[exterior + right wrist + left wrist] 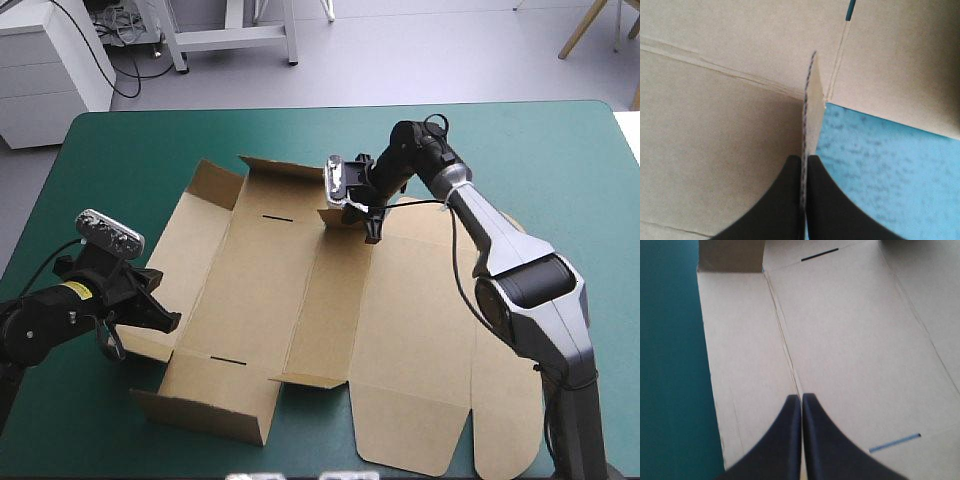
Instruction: Fold the box
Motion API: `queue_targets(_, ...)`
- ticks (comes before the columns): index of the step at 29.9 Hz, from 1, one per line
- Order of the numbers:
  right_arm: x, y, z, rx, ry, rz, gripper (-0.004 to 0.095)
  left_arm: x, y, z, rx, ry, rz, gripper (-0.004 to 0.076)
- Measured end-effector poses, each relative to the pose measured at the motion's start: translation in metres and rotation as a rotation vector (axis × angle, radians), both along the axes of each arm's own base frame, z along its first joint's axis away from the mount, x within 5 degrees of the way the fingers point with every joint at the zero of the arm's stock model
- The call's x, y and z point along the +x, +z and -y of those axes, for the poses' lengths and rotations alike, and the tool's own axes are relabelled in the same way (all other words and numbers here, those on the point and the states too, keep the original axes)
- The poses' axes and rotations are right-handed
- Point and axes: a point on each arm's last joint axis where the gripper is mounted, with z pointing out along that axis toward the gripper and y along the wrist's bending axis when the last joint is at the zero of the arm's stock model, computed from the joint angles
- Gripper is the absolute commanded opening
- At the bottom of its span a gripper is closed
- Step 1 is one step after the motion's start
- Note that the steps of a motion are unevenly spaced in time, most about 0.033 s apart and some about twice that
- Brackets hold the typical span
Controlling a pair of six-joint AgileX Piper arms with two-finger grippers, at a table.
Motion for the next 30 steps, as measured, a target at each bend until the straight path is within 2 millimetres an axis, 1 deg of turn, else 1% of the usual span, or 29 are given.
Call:
queue_targets(5,-0.016,0.000,-0.030,-0.002,0.115,0.027,-0.0020,0.001,0.001,0.000,-0.001,0.002,0.009,-0.0010)
queue_targets(8,-0.023,0.000,-0.042,0.000,0.151,0.030,-0.0020,0.001,0.001,0.000,-0.001,0.002,0.010,-0.0010)
queue_targets(11,-0.026,0.000,-0.047,-0.001,0.167,0.032,-0.0019,0.001,0.001,0.000,-0.002,0.003,0.012,-0.0010)
queue_targets(16,-0.025,0.001,-0.047,0.007,0.148,0.029,-0.0006,0.001,0.001,0.000,-0.003,0.003,0.012,-0.0010)
queue_targets(17,-0.025,0.001,-0.046,0.010,0.137,0.025,0.0020,0.001,0.001,0.000,-0.003,0.003,0.013,-0.0010)
queue_targets(19,-0.023,0.001,-0.044,0.020,0.114,0.018,0.0106,0.001,0.001,0.000,-0.004,0.003,0.013,-0.0010)
queue_targets(21,-0.022,0.001,-0.043,0.025,0.089,0.012,0.0263,0.001,0.001,0.000,-0.005,0.003,0.013,-0.0010)
queue_targets(24,-0.019,0.002,-0.039,0.044,0.041,-0.005,0.0541,0.001,0.001,0.000,-0.010,0.003,0.012,-0.0010)
queue_targets(26,-0.017,0.003,-0.039,0.078,-0.002,-0.021,0.0653,0.001,0.001,0.000,-0.012,0.006,0.019,-0.0010)
queue_targets(27,-0.016,0.007,-0.039,0.096,-0.028,-0.022,0.0682,0.001,0.002,0.000,-0.014,0.008,0.021,-0.0010)
queue_targets(28,-0.016,0.010,-0.038,0.109,-0.055,-0.022,0.0689,0.002,0.002,0.000,-0.017,0.009,0.025,-0.0010)
queue_targets(30,-0.018,0.024,-0.037,0.135,-0.095,-0.013,0.0683,0.002,0.002,0.000,-0.020,0.012,0.028,-0.0010)
